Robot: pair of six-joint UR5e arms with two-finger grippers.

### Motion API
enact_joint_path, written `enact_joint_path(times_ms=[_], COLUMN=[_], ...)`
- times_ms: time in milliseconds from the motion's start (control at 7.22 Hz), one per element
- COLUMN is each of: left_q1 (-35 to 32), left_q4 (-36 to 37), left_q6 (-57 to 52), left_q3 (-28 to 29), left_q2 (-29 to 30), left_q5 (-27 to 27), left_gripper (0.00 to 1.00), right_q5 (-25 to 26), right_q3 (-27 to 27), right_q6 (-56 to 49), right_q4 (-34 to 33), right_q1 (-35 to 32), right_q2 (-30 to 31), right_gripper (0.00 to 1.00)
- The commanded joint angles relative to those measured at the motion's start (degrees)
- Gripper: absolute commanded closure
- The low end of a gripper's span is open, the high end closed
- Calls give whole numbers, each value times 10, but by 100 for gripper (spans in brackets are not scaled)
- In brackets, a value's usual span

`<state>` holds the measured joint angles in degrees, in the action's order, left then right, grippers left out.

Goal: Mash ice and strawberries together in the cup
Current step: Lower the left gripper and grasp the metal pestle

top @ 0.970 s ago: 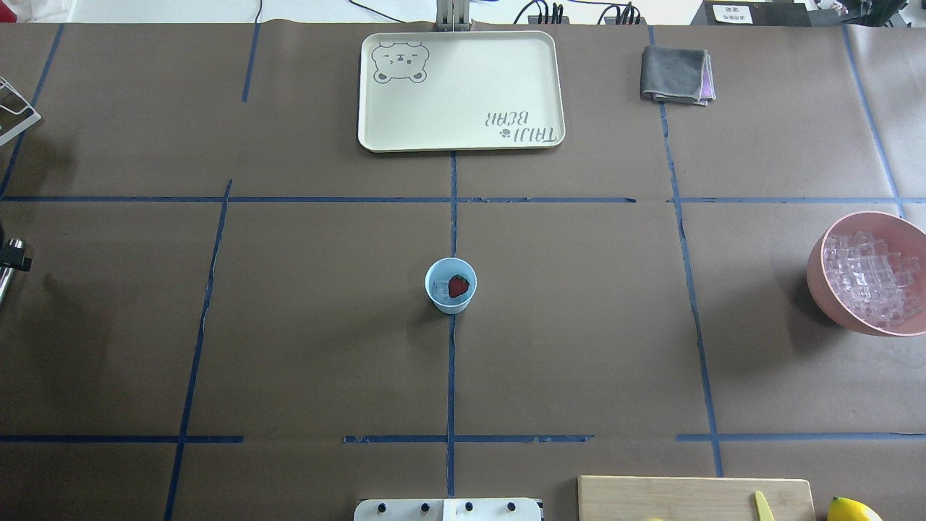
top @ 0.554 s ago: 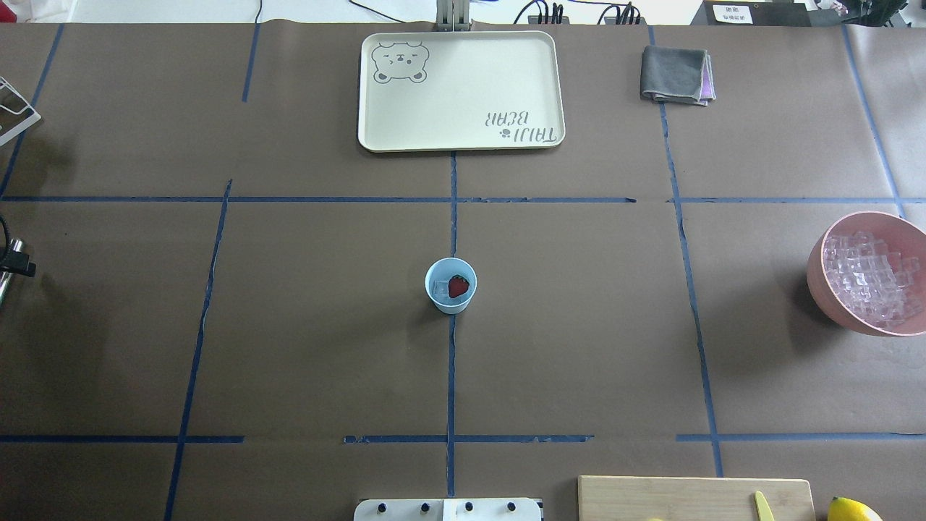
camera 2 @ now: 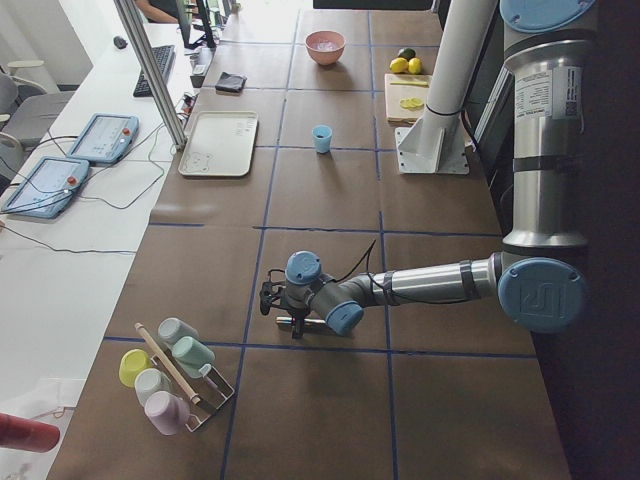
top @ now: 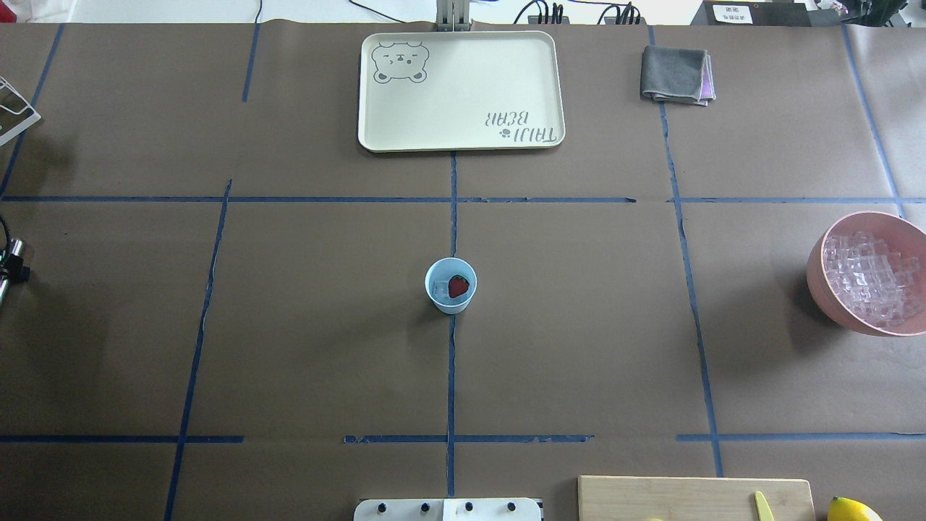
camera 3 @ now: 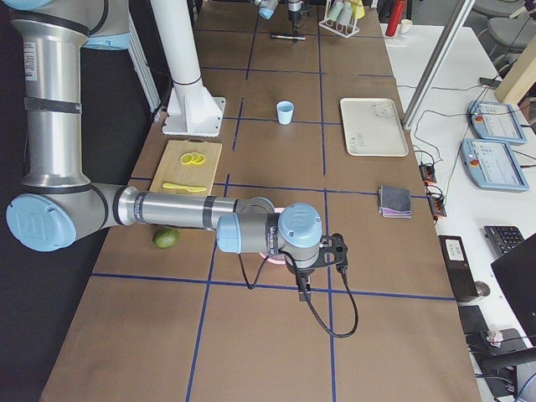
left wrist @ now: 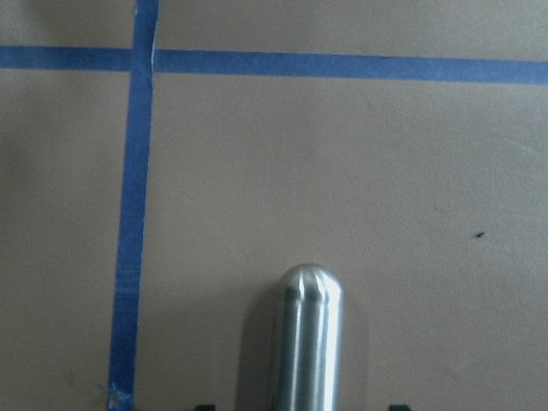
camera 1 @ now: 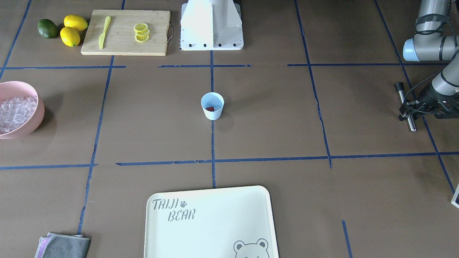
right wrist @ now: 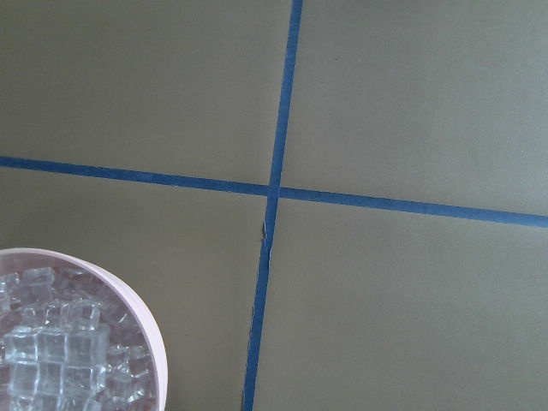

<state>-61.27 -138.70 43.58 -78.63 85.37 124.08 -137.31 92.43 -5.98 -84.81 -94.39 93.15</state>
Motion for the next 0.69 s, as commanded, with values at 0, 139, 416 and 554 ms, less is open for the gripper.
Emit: enact_joint_path(times_ms=[0, 139, 416, 554], left_q1=[-3, -3, -12, -17], left_q4=[2, 17, 89, 92], left_q6=[-1, 0, -1, -3], left_q3=[-8, -38, -138, -172], left_q2=[-2, -6, -4, 8], left_q5=[4, 9, 41, 35], left_gripper=[100, 100, 100, 100], right_q5=[-1, -2, -2, -2], right_q3=[0, 1, 2, 2], right_q6=[0, 0, 0, 0], right_q4=[0, 0, 0, 0], right_q1=[0, 0, -3, -8], right_q2=[-2, -2, -2, -3], right_gripper=[0, 0, 1, 1])
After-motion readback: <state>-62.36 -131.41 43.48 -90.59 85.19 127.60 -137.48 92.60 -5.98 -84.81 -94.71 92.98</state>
